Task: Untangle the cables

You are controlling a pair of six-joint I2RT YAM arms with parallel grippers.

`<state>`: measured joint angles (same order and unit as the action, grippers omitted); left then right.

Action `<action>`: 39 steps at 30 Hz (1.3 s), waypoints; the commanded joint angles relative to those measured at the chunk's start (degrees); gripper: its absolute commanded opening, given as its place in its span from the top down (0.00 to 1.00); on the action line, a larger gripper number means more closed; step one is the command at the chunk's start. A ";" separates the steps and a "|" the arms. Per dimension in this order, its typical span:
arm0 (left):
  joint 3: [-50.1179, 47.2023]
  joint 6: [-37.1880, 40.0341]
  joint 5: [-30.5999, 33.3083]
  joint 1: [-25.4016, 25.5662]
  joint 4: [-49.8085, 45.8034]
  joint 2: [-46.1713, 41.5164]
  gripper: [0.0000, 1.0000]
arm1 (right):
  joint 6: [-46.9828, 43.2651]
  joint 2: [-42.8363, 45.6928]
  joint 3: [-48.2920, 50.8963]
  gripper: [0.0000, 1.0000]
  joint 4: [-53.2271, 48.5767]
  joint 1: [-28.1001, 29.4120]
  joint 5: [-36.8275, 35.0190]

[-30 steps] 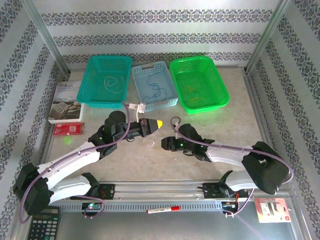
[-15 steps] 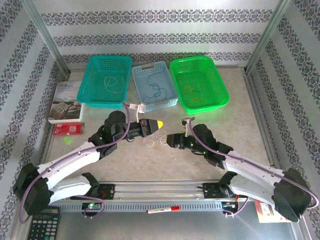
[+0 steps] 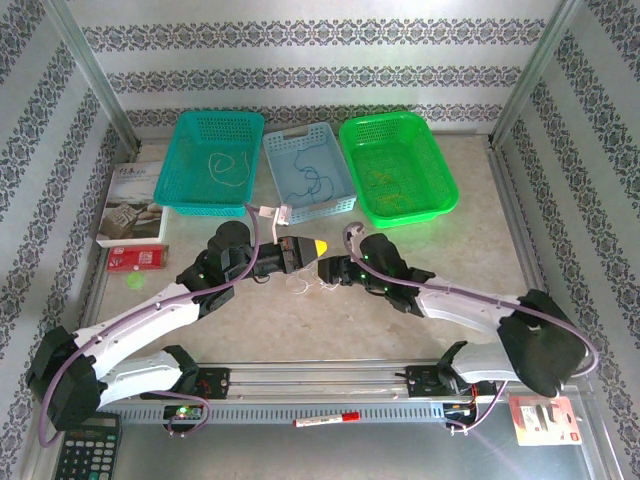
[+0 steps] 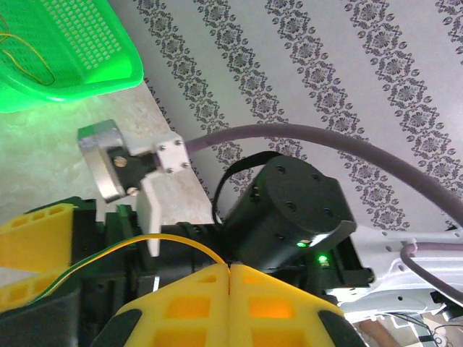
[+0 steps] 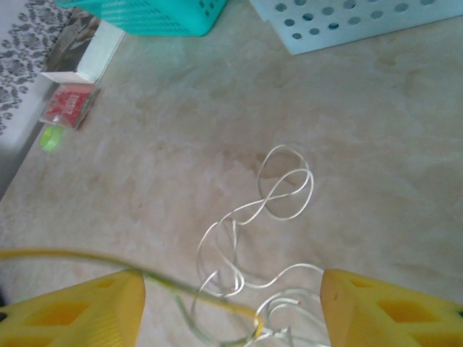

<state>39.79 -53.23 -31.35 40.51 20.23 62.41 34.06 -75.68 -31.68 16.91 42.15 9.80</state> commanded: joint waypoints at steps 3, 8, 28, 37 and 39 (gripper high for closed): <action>2.65 -1.89 -0.64 0.36 5.28 -1.26 1.00 | 0.55 -7.88 0.00 0.39 10.13 0.05 -2.48; 4.36 -1.99 0.77 0.29 5.15 -2.83 1.00 | 2.91 -14.17 2.39 0.56 17.28 0.43 -1.53; 9.64 2.43 3.13 -0.52 -1.40 -5.17 1.00 | 4.14 -3.75 8.79 0.37 12.87 1.63 -2.42; 6.88 1.99 3.40 -0.96 -0.06 -4.76 1.00 | 0.66 11.52 9.02 0.36 -1.45 -1.77 -5.67; 6.87 1.99 3.27 -1.05 0.07 -4.63 1.00 | 0.49 14.30 9.98 0.36 -3.43 -4.08 -5.19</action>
<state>46.92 -52.51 -28.23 40.03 19.27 58.00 36.38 -64.18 -23.00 19.44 40.32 6.24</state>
